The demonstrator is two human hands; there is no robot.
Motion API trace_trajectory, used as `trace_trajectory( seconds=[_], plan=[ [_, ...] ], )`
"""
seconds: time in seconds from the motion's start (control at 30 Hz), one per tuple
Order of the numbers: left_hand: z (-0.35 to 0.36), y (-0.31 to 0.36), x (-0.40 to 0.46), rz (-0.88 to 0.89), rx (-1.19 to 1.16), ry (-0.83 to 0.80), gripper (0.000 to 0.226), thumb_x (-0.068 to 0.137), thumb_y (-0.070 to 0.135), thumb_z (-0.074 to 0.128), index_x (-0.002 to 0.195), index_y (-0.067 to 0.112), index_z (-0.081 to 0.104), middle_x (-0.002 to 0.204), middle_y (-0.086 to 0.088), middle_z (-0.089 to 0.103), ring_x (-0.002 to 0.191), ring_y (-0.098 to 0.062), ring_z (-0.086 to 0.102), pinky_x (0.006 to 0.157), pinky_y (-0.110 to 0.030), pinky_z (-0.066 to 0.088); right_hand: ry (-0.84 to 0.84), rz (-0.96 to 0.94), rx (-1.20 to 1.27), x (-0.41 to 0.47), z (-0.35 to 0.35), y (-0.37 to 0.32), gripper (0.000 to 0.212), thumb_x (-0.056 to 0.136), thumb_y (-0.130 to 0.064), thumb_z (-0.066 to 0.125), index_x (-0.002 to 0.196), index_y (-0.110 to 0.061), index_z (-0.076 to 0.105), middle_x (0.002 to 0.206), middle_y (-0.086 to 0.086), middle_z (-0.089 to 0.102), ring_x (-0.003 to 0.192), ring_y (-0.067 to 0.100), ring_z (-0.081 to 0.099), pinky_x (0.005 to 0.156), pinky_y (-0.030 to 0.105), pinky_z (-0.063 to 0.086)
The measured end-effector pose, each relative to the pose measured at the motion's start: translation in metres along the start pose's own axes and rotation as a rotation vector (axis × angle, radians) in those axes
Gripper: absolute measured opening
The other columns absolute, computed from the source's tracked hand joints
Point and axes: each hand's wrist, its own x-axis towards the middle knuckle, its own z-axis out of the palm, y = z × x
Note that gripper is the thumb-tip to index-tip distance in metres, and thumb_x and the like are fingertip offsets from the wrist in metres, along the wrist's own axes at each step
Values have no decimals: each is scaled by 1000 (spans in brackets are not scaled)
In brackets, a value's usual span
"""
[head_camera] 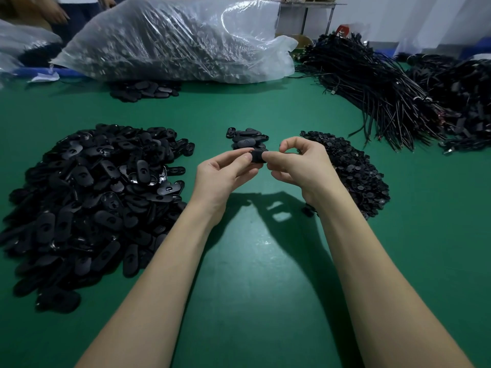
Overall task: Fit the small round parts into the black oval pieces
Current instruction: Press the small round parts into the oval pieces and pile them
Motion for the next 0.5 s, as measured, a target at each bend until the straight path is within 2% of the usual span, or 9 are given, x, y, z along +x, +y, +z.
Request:
trace_trajectory(
  seconds=[0.27,0.5],
  plan=[
    [-1,-2,0,4,16,-12,13,94,0,64,103,3,72,102,-17,76,97,-28,75,81,-24,58,40,18,-51,0,1,0,27,82,-3,83,74,-14,59,59,-2,68,55,9,68,55,18,55],
    [0,-6,0,15,47,-5,12,94,-1,64,103,1,72,101,-16,77,96,-28,75,83,-25,58,85,-18,-213,-1,1,-1,10,79,-8,84,82,-15,78,65,3,73,57,10,68,65,25,61]
  ],
)
